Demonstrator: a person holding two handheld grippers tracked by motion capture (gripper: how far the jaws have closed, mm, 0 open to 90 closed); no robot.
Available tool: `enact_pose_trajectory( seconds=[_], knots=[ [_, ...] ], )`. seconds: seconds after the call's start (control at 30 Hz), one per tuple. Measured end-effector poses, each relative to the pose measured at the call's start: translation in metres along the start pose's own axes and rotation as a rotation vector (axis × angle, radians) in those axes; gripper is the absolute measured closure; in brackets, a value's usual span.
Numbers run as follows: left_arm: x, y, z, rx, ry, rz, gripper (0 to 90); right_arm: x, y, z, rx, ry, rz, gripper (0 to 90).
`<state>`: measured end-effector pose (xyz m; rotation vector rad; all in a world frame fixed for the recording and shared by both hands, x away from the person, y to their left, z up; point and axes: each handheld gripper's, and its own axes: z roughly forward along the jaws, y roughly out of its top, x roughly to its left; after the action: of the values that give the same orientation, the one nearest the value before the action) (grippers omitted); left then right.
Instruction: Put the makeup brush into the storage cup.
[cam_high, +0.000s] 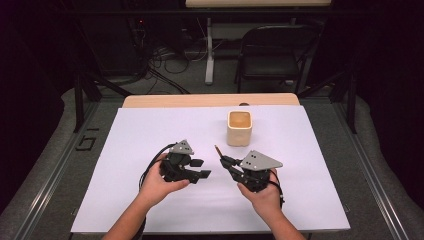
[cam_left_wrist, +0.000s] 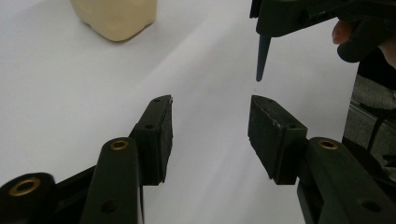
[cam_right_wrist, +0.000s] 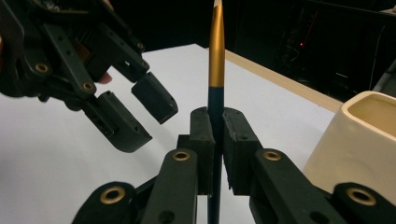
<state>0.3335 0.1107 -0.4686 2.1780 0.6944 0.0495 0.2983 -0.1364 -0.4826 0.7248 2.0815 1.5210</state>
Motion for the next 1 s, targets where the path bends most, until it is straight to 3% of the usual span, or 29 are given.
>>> enact_pose_trajectory(
  seconds=[0.13, 0.33, 0.63, 1.0],
  knots=[
    [-0.001, -0.003, 0.0, -0.003, 0.001, -0.013, 51.3, -0.002, -0.002, -0.002, -0.025, 0.002, 0.052, 83.5],
    [-0.002, -0.005, 0.005, 0.0, 0.012, -0.011, 51.4, -0.004, -0.006, -0.003, -0.028, -0.005, 0.073, 83.4],
    [-0.006, -0.008, 0.011, -0.037, -0.008, -0.024, 53.7, -0.004, -0.009, -0.002, -0.038, 0.015, 0.122, 83.5],
    [-0.01, -0.009, 0.014, -0.081, -0.065, -0.089, 59.6, -0.005, -0.014, -0.001, -0.101, 0.061, 0.261, 83.5]
  ],
)
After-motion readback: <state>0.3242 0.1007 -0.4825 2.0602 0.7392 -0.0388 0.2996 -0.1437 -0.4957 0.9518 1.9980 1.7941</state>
